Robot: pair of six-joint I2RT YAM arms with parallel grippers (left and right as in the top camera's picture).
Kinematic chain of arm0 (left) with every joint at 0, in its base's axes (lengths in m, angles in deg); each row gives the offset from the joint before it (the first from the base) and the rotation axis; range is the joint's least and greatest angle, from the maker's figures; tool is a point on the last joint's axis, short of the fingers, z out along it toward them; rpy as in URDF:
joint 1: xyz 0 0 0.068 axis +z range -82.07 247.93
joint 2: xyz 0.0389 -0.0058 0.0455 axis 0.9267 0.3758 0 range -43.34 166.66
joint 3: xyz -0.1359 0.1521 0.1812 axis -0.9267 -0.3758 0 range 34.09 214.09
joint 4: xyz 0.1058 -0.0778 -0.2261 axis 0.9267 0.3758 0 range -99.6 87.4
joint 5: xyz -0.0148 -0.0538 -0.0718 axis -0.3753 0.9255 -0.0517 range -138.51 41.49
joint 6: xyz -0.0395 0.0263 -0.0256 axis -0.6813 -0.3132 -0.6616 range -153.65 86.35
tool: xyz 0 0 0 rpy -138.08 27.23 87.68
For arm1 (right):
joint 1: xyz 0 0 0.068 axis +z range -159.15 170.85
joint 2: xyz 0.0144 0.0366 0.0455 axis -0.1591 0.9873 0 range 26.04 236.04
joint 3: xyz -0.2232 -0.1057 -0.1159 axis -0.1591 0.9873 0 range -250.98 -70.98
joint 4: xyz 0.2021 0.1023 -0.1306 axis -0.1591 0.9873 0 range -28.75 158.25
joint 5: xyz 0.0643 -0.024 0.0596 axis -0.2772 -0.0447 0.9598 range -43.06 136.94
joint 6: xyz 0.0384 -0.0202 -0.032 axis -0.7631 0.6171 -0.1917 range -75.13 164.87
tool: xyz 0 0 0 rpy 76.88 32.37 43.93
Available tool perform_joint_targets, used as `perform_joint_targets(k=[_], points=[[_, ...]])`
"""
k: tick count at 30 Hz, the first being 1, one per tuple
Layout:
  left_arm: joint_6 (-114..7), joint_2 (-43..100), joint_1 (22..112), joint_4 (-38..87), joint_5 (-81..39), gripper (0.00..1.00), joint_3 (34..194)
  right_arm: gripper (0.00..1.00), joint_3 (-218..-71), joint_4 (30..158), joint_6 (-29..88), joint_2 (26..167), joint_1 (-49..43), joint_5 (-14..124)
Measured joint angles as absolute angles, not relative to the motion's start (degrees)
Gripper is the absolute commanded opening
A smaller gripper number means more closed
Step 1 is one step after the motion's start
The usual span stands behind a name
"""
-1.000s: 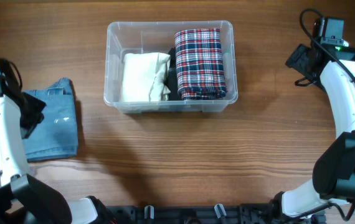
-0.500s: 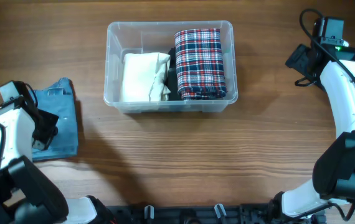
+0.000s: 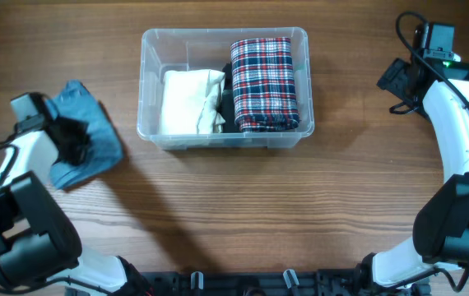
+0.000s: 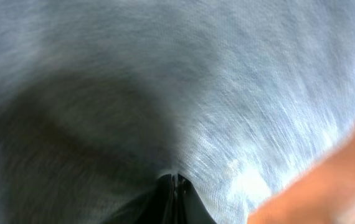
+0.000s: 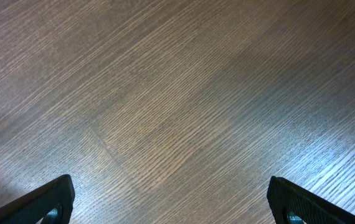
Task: Pack container
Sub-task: 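Grasp the light-blue denim folded garment with the left gripper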
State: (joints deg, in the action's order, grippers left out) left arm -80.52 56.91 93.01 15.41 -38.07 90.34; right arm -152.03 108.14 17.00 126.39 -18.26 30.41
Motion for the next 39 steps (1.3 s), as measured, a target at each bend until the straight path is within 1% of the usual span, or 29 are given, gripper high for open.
perform_joint_targets(k=[3,7,9,10,11,13,14,15,16,17,19,21,24,27,30,35,39], points=[[-85.05,57.85,89.36,8.94,-35.27,0.04,90.15,0.99,-152.03,108.14,17.00,126.39,-18.26,30.39],[-87.78,58.20,87.00,4.40,-31.38,0.04,90.04,1.00,-152.03,108.14,17.02,126.39,-18.26,30.41],[-87.98,58.02,87.50,4.27,-29.59,0.11,90.02,1.00,-152.05,108.14,17.02,126.39,-18.26,30.41],[-87.52,57.58,88.00,4.27,-28.52,0.21,89.95,1.00,-152.03,108.14,17.02,126.39,-18.26,30.41],[-86.64,56.56,88.81,4.29,-27.25,0.28,89.84,1.00,-152.05,108.14,17.00,126.39,-18.26,30.41],[-83.78,53.41,90.52,4.97,-24.59,0.47,89.75,1.00,-152.05,108.12,17.02,126.39,-18.26,30.41],[-80.85,51.07,91.61,5.62,-22.81,0.61,89.73,1.00,-152.05,108.16,17.00,126.39,-18.26,30.41],[-78.43,48.34,92.99,6.12,-20.91,0.70,89.73,1.00,-152.05,108.12,17.02,126.39,-18.26,30.41],[-74.10,44.30,94.87,7.98,-18.66,0.84,89.75,1.00,-152.03,108.16,17.00,126.39,-18.26,30.41],[-71.56,41.35,96.42,9.67,-17.66,0.92,89.75,1.00,-152.03,108.14,17.02,126.39,-18.26,30.41],[-65.42,35.47,100.05,15.70,-17.09,0.94,89.86,1.00,-152.03,108.10,17.02,126.39,-18.26,30.41],[-58.95,31.05,104.20,21.36,-19.01,0.95,89.93,1.00,-152.03,108.10,17.02,126.39,-18.26,30.41],[-53.33,30.96,106.74,25.07,-22.14,0.96,89.91,1.00,-152.03,108.12,17.02,126.39,-18.26,30.41],[-49.73,34.77,107.28,24.92,-24.67,0.96,89.91,1.00,-152.03,108.12,17.00,126.39,-18.26,30.41],[-47.58,42.20,107.33,23.26,-26.20,0.96,89.91,1.00,-152.05,108.12,17.02,126.39,-18.26,30.41],[-46.08,53.69,107.33,19.94,-27.27,0.97,89.84,1.00,-152.05,108.14,17.00,126.39,-18.26,30.41],[-45.46,58.42,107.44,17.01,-27.65,0.97,90.10,1.00,-152.05,108.12,17.02,126.39,-18.26,30.41]])
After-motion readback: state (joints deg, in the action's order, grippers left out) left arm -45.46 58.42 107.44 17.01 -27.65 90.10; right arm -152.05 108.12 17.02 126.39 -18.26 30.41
